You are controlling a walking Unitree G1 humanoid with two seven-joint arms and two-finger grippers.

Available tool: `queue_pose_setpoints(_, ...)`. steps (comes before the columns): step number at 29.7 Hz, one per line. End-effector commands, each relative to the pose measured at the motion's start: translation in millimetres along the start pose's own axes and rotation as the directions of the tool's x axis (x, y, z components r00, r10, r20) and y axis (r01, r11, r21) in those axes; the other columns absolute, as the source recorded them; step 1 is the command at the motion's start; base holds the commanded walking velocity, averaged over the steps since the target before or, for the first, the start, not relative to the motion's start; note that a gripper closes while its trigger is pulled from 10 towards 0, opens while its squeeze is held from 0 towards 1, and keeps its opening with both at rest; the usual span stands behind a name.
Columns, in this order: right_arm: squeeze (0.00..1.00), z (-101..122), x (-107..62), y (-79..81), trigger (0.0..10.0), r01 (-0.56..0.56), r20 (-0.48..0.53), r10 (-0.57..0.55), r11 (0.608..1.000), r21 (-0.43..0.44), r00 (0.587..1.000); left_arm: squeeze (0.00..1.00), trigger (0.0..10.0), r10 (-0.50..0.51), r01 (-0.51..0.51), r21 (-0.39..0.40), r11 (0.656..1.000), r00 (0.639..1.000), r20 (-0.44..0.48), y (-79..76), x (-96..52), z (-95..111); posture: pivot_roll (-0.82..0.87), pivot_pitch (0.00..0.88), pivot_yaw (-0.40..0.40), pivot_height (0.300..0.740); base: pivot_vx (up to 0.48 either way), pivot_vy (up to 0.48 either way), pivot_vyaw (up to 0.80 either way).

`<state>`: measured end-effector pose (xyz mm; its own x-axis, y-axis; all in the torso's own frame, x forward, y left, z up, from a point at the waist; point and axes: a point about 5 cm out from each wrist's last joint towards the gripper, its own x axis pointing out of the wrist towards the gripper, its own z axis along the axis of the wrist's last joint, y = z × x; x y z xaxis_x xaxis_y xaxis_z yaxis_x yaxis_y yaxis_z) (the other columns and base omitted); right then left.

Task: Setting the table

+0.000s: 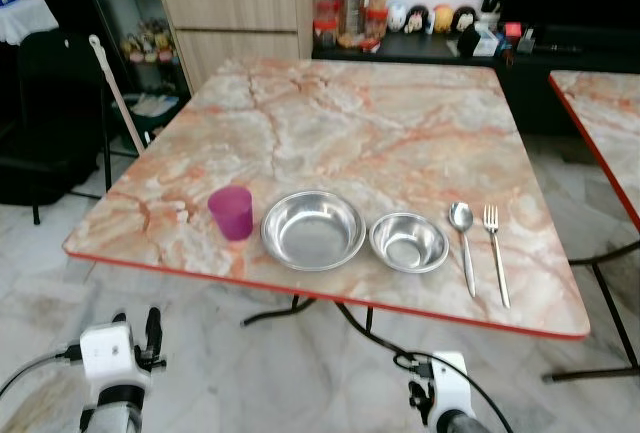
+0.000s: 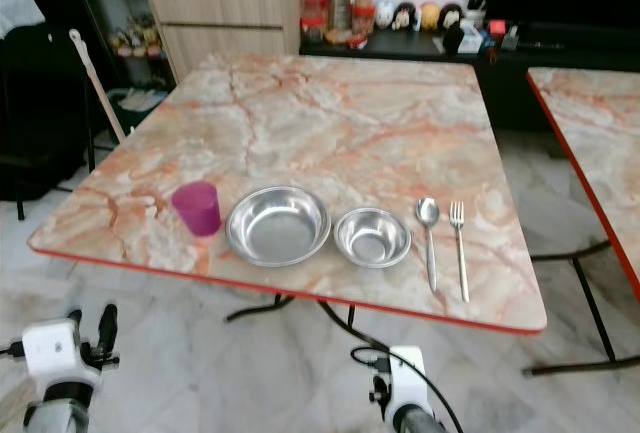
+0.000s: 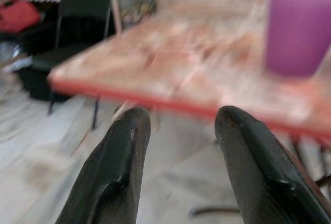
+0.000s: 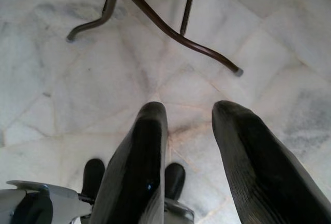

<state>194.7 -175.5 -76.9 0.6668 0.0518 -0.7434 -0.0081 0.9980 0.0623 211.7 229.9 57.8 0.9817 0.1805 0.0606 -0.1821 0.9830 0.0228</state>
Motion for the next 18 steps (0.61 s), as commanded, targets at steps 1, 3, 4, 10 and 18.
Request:
queue_pose_setpoints(1,0.0,0,0.0,-2.2,10.0,0.013,-0.001,-0.013,1.0,0.019,1.0,1.0,10.0,-0.106,0.107,-0.054,0.993,0.994,0.035,-22.2,8.3,16,0.15,0.004,0.0,0.74,0.0,0.0,0.0)
queue_pose_setpoints(3,0.0,1,0.0,-2.9,10.0,0.016,0.001,-0.016,1.0,0.021,1.0,1.0,10.0,-0.136,0.14,-0.076,0.987,0.989,0.055,-32.9,14.2,24,0.14,0.0,0.003,0.74,0.0,0.0,0.0)
queue_pose_setpoints(4,0.0,2,0.1,-3.1,10.0,0.016,0.003,-0.016,1.0,0.02,1.0,1.0,10.0,-0.156,0.163,-0.101,0.982,0.985,0.07,-41.3,19.3,30,0.14,0.0,0.005,0.74,0.0,0.0,0.0)
queue_pose_setpoints(10,0.0,2,0.3,-2.6,10.0,0.021,0.008,-0.021,0.999,0.03,1.0,0.0,10.0,-0.23,0.239,-0.164,0.957,0.97,0.073,-63.1,33.7,45,0.12,0.0,0.015,0.74,0.0,0.0,0.0)
queue_pose_setpoints(18,0.0,1,0.0,-3.0,10.0,0.026,0.006,-0.026,0.999,0.032,1.0,0.0,10.0,-0.321,0.309,-0.229,0.923,0.947,-0.016,-76.8,35.9,50,0.11,0.0,0.022,0.74,0.0,0.0,0.0)
